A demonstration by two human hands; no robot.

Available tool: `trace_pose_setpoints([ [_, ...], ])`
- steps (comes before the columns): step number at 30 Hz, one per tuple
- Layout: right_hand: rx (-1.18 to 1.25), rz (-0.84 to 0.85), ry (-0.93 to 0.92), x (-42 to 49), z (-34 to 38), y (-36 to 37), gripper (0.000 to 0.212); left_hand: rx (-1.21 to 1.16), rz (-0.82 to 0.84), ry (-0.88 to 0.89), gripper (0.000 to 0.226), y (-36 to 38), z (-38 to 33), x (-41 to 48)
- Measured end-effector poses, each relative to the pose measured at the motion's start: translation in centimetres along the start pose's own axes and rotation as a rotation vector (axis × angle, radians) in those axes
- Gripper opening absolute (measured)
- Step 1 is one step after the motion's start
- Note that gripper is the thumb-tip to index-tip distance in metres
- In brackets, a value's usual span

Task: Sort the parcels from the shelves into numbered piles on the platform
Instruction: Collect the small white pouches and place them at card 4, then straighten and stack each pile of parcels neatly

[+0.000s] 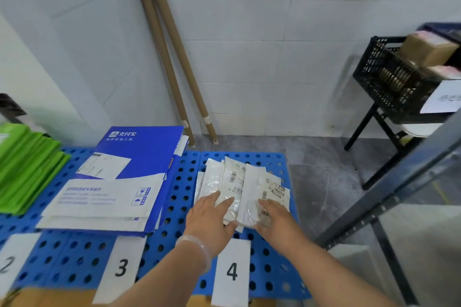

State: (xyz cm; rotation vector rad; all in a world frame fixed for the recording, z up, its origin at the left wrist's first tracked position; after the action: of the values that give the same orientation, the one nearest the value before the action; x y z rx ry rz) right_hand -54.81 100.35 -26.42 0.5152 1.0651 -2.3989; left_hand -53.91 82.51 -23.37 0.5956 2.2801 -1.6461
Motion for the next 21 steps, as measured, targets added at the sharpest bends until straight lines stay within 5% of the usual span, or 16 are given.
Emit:
trace_pose_setpoints([
  [12, -0.237, -0.056, -0.087, -1.5, 1.1, 0.0, 0.078, 0.127, -0.083, 0.035, 0.066, -0.3, -0.6, -1.0],
  [21, -0.493, -0.081, -0.327, -2.4, 12.0, 1.1, 0.092, 0.191, -0.265, -0.040, 0.072, -4.9, 4.0, -5.4],
])
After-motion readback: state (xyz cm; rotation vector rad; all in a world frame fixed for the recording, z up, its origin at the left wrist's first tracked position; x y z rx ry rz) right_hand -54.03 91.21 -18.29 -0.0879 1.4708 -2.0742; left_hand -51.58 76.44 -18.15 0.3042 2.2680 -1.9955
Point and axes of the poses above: each hand's wrist, its own x-axis towards the middle knuckle, its own y-axis out of the palm, z = x × y, the point moved 6 cm from there along x, towards the middle knuckle, and after that the axes turned 13 degrees about z, right-handed, at the moved point
